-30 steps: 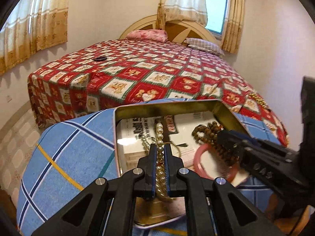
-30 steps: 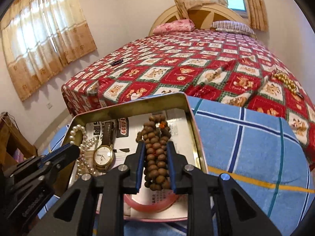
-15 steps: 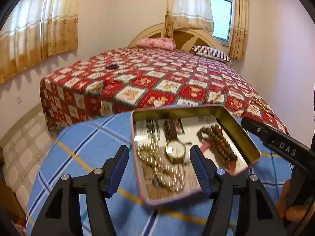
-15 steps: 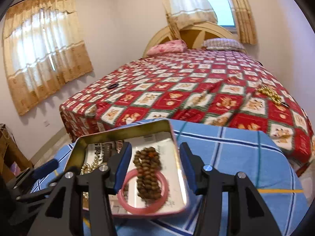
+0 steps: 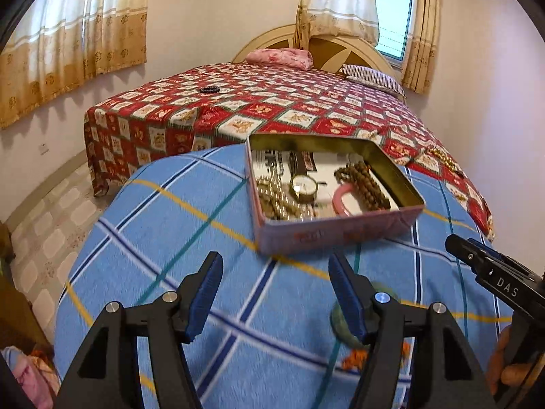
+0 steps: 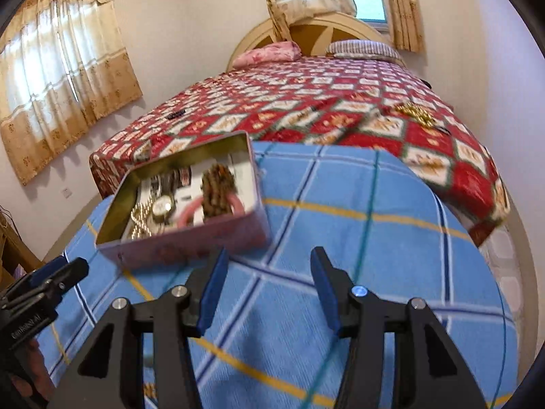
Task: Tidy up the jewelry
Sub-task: 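Withdraw both grippers from the tin toward the remaining jewelry, then grasp the orange-tasseled bead strand with the right gripper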
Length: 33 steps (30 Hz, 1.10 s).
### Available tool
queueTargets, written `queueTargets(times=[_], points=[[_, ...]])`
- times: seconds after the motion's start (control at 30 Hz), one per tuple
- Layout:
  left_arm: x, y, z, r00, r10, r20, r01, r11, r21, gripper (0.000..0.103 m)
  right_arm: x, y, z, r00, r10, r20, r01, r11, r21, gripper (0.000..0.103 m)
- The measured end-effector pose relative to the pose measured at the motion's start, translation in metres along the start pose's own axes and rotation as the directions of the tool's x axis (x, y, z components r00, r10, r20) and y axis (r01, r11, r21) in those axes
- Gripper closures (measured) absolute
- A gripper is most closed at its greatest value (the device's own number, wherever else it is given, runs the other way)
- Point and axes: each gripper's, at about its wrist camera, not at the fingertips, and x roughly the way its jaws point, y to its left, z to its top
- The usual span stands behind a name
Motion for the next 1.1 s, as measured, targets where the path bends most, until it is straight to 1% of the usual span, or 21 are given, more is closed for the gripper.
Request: queueTargets(times=[0.23, 0.47, 0.6, 0.7, 0.83, 1.1], points=[[-0.012, 0.002, -0.021, 0.999, 0.013, -0.031, -0.013, 1.0, -0.002, 0.038, -0.014, 0.001, -0.02, 0.999, 0.015, -0.029, -0.015, 1.0, -0.007, 0.049], [-0.024, 0.003, -0.041, 0.998, 0.01, -0.059, -0.01, 1.0, -0.001, 0.038, -0.022, 0.011, -0.038, 0.995, 0.066, -0.074, -0.068, 0.997, -0.036, 0.049], [-0.028, 0.003, -0.047, 0.998, 0.011, -0.068, -0.011, 1.0, 0.003, 0.038, -0.018, 0.027, -0.045, 0.984, 0.122, -0.132, -0.132, 0.989, -0.069, 0.049], [-0.033, 0.003, -0.049, 0.998, 0.019, -0.067, -0.018, 1.0, 0.011, 0.038, -0.013, 0.041, -0.052, 0.975, 0.142, -0.172, -0.161, 0.982, -0.099, 0.049], [-0.038, 0.006, -0.05, 0.997, 0.04, -0.064, -0.039, 0.999, 0.018, 0.038, -0.01, 0.053, -0.057, 0.967, 0.155, -0.2, -0.183, 0.974, -0.13, 0.049], [-0.045, 0.011, -0.051, 0.998, 0.036, -0.058, -0.035, 0.999, 0.005, 0.038, 0.0, 0.072, -0.064, 0.957, 0.149, -0.249, -0.201, 0.96, -0.198, 0.049]])
